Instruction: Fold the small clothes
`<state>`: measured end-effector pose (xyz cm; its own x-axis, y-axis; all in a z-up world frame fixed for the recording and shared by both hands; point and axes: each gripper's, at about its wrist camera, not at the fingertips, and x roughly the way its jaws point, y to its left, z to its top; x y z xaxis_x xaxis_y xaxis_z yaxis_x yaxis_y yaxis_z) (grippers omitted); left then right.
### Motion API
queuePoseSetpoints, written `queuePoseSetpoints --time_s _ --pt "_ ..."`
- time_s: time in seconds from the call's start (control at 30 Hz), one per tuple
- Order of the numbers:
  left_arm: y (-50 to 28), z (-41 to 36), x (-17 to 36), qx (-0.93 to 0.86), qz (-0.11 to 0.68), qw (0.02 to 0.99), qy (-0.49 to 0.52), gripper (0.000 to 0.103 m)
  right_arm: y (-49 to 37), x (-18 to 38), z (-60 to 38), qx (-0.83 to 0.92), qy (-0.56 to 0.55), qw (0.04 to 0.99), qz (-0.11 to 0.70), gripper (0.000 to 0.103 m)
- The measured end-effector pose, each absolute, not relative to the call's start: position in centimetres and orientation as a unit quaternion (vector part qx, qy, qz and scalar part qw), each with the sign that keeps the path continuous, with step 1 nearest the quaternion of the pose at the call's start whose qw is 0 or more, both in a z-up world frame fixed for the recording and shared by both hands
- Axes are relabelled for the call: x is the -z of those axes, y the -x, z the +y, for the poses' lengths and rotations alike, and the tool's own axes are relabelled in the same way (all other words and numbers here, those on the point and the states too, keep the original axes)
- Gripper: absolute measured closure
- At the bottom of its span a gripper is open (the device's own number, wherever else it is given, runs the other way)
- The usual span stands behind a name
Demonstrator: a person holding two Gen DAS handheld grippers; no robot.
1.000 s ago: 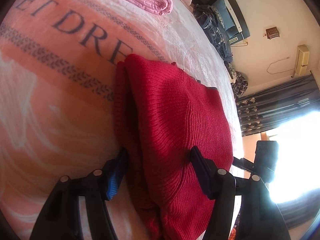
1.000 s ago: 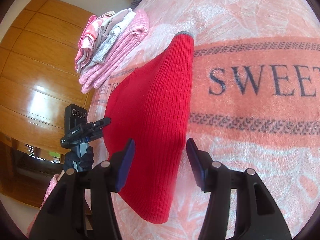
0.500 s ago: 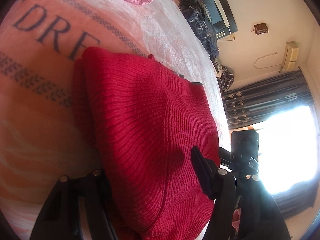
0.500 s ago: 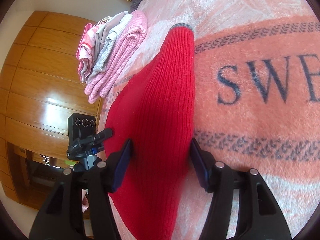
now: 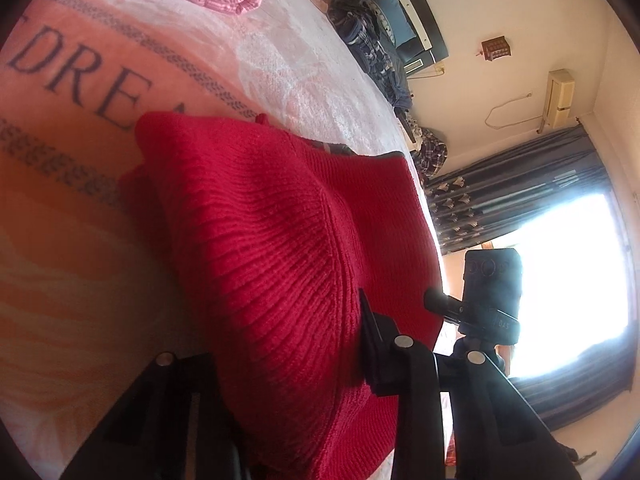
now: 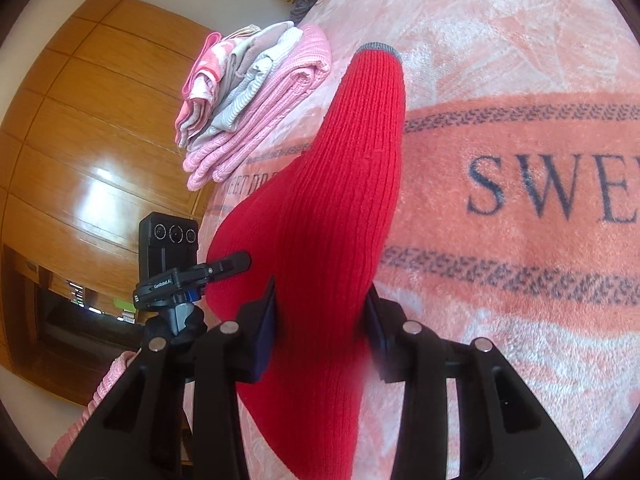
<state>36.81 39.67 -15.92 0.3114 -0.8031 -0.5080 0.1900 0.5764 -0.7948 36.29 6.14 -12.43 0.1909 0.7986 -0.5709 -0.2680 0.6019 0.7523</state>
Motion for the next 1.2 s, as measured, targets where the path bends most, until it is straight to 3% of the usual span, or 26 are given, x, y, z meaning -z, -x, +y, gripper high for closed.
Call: queuePoseSetpoints --time_s 0.5,0.6,0.73,0.77,0.87,1.03,1.1,1.2 --pt "-27.2 28.8 11.4 0.449 0.465 0.706 0.29 0.071 -24.2 3.7 -3.1 -0.339 -0.169 0.761 0.527 0.066" --pt "-27.0 26.3 12.1 0.447 0.469 0.709 0.279 0.07 -23.8 5.6 -5.8 -0.306 -0.191 0.763 0.536 0.066" --pt "-29.1 23.7 17.0 0.407 0.531 0.701 0.248 0.07 -24.3 11.9 -8.0 -0.258 -0.217 0.743 0.578 0.065" --pt "-29.4 23.6 18.3 0.396 0.543 0.697 0.249 0.065 -24.2 13.5 -8.4 -0.248 -0.222 0.738 0.587 0.062" --pt "-29.8 23.5 19.4 0.398 0.544 0.693 0.256 0.062 -23.9 15.8 -10.0 -0.254 -0.273 0.722 0.582 0.059" --pt "-28.7 22.5 18.2 0.389 0.542 0.703 0.246 0.046 -22.7 14.2 -10.4 -0.274 -0.255 0.732 0.569 0.048" --pt "-27.5 22.5 17.8 0.382 0.538 0.712 0.241 0.044 -21.3 13.9 -10.7 -0.278 -0.254 0.728 0.572 0.043" --pt "-25.1 22.6 17.3 0.368 0.532 0.725 0.238 0.04 -18.7 14.1 -10.9 -0.284 -0.252 0.717 0.585 0.043"
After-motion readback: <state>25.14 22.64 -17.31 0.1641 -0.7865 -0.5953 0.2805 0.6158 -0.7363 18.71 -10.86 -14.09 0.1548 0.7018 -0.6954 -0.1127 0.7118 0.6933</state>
